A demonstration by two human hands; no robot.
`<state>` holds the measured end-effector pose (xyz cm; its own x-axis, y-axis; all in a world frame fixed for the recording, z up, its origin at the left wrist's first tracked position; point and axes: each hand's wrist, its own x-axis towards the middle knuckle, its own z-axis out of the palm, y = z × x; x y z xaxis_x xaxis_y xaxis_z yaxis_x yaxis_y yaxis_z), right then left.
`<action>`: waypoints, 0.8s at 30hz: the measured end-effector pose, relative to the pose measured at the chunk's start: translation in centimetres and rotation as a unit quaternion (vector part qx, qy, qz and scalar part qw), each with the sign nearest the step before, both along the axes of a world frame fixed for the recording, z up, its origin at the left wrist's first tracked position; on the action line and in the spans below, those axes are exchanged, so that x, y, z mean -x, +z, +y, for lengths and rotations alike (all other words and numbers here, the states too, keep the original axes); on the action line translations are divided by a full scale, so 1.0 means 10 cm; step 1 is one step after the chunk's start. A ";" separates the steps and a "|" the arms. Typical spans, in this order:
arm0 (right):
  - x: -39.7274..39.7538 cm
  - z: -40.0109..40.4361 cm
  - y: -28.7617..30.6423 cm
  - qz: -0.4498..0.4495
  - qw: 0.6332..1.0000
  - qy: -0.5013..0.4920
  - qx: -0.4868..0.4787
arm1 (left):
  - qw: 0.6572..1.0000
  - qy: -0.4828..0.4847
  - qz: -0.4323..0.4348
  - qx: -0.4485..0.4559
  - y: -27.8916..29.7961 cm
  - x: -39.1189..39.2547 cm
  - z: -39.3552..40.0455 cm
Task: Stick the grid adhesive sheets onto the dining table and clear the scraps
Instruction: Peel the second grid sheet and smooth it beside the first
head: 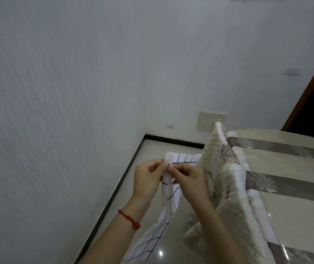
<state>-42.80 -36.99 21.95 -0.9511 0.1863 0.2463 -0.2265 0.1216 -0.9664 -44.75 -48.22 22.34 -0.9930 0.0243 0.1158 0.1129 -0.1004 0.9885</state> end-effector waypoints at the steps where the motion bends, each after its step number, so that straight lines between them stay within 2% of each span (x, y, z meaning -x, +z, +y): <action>1: 0.01 0.00 0.00 -0.005 1.000 0.002 0.015 | 1.000 -0.004 -0.002 -0.005 0.00 0.00 -0.01; 12: 0.05 0.04 -0.03 -0.046 0.992 0.015 0.120 | 0.999 0.015 0.021 -0.021 -0.07 0.07 -0.07; 17: 0.12 0.20 -0.06 -0.058 0.990 -0.065 0.112 | 0.998 0.058 -0.011 -0.037 -0.14 0.30 -0.24; 24: 0.29 0.66 -0.10 -0.042 0.976 -0.210 0.031 | 0.995 0.090 -0.041 0.024 -0.27 0.87 -0.56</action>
